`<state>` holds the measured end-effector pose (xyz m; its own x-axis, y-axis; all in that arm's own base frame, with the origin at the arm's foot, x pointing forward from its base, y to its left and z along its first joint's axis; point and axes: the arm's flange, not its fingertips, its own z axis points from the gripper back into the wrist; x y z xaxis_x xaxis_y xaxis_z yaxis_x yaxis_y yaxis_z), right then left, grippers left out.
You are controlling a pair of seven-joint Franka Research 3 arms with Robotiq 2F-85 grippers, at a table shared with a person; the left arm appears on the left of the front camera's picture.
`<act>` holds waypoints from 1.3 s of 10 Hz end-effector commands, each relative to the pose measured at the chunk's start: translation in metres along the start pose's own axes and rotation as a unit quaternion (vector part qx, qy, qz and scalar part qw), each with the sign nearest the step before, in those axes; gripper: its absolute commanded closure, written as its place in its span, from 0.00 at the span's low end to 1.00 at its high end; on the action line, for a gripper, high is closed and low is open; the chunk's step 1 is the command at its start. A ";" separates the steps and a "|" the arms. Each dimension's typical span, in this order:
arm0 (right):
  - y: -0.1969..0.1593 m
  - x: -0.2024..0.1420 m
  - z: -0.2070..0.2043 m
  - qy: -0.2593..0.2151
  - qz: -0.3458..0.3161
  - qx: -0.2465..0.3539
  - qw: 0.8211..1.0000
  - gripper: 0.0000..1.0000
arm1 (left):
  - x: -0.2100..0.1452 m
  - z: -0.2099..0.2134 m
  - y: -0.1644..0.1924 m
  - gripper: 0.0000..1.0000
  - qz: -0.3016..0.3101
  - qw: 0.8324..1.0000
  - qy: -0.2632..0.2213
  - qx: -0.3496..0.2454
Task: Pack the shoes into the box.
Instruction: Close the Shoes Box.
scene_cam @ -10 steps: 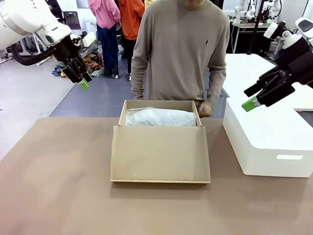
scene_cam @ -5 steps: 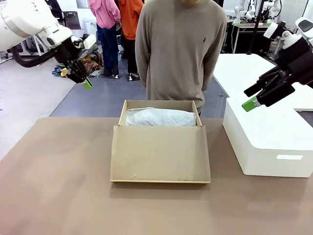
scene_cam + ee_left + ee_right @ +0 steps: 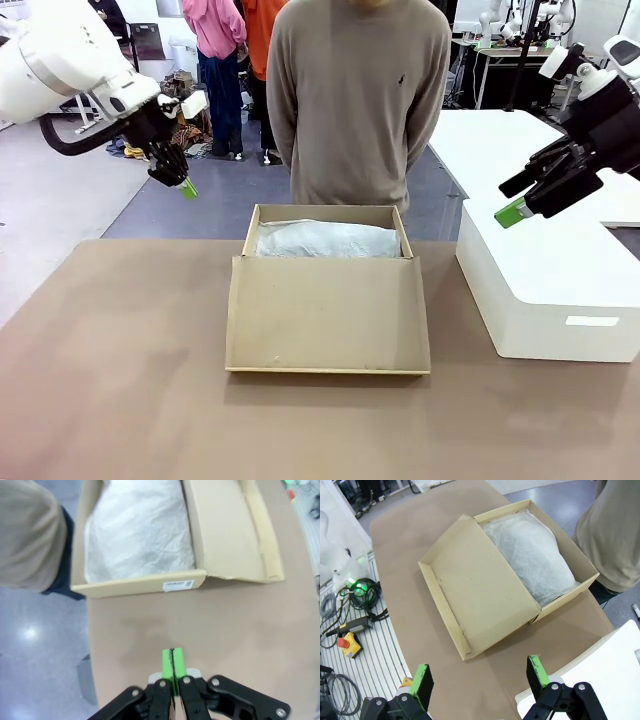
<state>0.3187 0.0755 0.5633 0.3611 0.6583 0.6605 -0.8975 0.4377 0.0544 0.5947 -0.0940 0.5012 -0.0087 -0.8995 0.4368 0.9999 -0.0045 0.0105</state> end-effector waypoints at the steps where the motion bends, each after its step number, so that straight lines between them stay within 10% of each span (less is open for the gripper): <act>1: 0.000 0.002 -0.001 -0.013 0.005 0.009 1.000 0.00 | -0.007 -0.011 -0.001 1.00 -0.006 0.999 -0.023 -0.032; 13: 0.000 0.002 -0.001 -0.013 0.005 0.009 1.000 0.00 | -0.020 -0.058 0.010 1.00 0.009 0.994 -0.049 -0.100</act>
<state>0.3187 0.0755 0.5633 0.3611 0.6583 0.6605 -0.8975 0.4377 0.0544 0.5965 -0.1014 0.4514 0.0134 -0.8813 0.4723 0.9884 -0.0597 -0.1394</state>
